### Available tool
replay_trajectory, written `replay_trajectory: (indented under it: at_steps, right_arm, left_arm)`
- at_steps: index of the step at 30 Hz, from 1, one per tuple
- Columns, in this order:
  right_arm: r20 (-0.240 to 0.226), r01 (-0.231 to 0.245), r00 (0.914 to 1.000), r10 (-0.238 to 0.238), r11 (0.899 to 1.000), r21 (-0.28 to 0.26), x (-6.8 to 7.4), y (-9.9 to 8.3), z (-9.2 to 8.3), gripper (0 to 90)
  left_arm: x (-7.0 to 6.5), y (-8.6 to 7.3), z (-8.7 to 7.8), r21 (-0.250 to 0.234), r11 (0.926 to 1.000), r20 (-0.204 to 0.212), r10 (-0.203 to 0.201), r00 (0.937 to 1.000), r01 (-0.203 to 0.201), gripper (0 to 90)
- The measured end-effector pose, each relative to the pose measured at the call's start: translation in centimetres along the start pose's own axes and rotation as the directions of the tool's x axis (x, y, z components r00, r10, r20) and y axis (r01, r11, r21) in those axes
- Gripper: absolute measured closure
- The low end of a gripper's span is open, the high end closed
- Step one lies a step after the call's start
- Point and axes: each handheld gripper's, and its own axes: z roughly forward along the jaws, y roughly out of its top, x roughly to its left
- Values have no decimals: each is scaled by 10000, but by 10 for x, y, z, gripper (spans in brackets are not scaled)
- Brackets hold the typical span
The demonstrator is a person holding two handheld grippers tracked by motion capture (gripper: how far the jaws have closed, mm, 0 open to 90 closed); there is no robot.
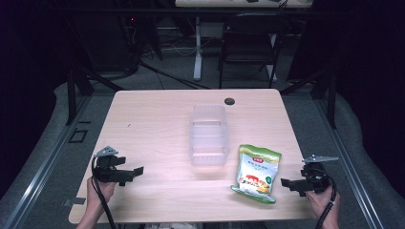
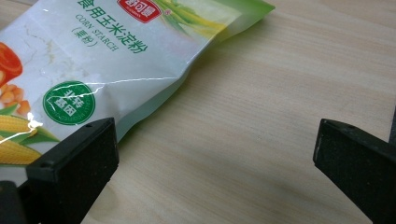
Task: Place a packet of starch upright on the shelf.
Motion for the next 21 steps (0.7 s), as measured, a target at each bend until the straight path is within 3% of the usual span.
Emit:
replay_trajectory:
  at_steps: [8,10,21]
  right_arm:
    - [-4,45,10000,-45,10000,-70,1,1,0,0]
    - [-252,-147,9996,143,9998,-142,0,2,0,0]
    - [-582,-363,9977,346,9989,-282,5,13,-2,0]
  left_arm:
    - [-1,-1,-1,-1,10000,-64,83,9999,-83,2]
    - [-1,-2,-2,7,10000,-31,60,10000,-60,2]
    - [-2,-2,-1,-1,10000,37,100,9999,-100,3]
